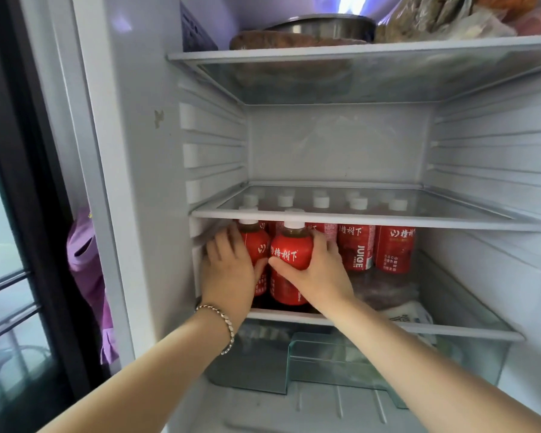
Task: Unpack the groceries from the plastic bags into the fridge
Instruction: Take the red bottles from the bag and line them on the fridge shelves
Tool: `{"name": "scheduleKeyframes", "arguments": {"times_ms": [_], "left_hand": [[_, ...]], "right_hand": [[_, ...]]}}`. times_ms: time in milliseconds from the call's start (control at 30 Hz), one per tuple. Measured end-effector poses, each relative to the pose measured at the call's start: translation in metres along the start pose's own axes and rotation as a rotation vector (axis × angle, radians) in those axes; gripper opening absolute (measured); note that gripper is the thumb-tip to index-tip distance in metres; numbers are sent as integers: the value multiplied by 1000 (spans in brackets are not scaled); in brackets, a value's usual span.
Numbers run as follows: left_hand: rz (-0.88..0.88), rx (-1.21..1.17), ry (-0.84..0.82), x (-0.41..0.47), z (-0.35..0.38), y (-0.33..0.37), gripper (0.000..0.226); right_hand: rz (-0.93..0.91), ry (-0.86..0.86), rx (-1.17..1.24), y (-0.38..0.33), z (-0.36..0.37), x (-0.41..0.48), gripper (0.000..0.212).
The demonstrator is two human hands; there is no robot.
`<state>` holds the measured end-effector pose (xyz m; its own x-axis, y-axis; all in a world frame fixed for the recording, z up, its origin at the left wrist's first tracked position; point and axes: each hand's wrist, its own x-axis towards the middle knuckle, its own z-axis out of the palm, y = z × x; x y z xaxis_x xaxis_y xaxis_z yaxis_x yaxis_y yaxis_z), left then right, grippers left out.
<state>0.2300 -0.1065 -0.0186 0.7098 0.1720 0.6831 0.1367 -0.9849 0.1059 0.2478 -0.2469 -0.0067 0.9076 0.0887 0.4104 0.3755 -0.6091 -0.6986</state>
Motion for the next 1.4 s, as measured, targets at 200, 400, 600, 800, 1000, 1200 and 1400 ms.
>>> {"name": "scheduleKeyframes", "arguments": {"times_ms": [200, 400, 600, 800, 1000, 1200, 1400], "left_hand": [[48, -8, -156, 5, -1, -2, 62], [20, -91, -251, 10, 4, -8, 48], [51, -79, -394, 9, 9, -8, 48], [43, 27, -643, 3, -3, -5, 54], [392, 146, -456, -23, -57, -9, 27], [144, 195, -381, -84, -126, -26, 27], [-263, 341, -517, -180, -195, -78, 29]], "right_hand": [[84, 8, -154, -8, 24, 19, 89], [149, 0, -144, -13, 38, 27, 85], [114, -169, -155, 2, 35, 22, 62], [127, -255, -171, -10, 8, 18, 17], [-23, -315, -332, -32, -11, -17, 13], [-326, -492, -312, -70, -13, -75, 20], [-614, -732, -412, -105, 17, -162, 20]]}}
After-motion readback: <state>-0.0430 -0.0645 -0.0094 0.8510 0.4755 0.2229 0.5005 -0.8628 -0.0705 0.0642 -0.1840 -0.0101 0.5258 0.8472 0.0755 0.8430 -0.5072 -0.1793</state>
